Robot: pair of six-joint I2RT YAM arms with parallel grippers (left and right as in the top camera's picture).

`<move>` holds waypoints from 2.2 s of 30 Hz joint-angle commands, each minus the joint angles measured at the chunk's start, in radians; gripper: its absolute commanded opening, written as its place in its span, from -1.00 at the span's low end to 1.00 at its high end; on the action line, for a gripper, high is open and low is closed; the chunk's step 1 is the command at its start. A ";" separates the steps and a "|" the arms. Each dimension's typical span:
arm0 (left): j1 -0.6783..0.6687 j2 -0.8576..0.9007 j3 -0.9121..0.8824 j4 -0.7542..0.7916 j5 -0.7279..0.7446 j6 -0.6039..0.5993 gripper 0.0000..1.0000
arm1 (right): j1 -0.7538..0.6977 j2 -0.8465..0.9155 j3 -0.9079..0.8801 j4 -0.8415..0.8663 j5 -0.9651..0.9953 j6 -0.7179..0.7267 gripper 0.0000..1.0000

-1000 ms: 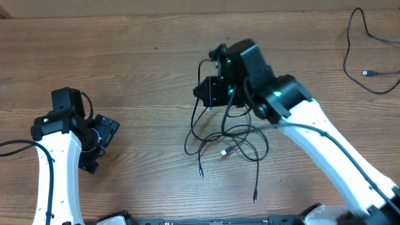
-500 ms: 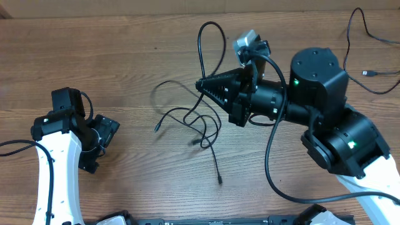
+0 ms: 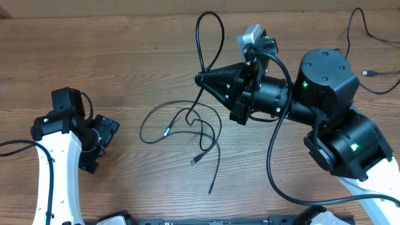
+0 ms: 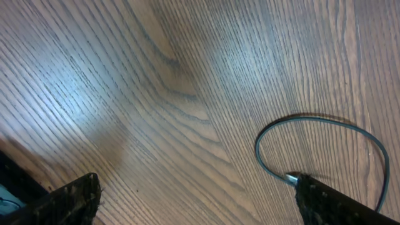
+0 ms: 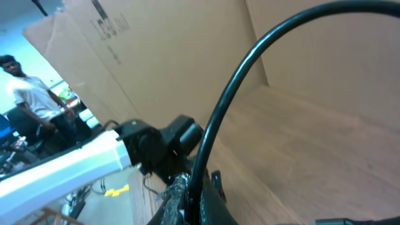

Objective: Untangle cables

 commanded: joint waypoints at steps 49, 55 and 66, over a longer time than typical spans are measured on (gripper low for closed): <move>-0.001 -0.011 0.001 0.001 -0.014 -0.010 0.99 | 0.039 0.030 0.200 -0.067 0.896 -0.347 -0.92; -0.001 -0.011 0.001 0.001 -0.014 -0.010 0.99 | 0.037 -0.007 0.200 -0.069 0.897 -0.347 -0.93; -0.001 -0.011 0.001 0.138 0.036 -0.032 0.99 | 0.037 -0.170 0.200 -0.073 0.895 -0.262 -0.93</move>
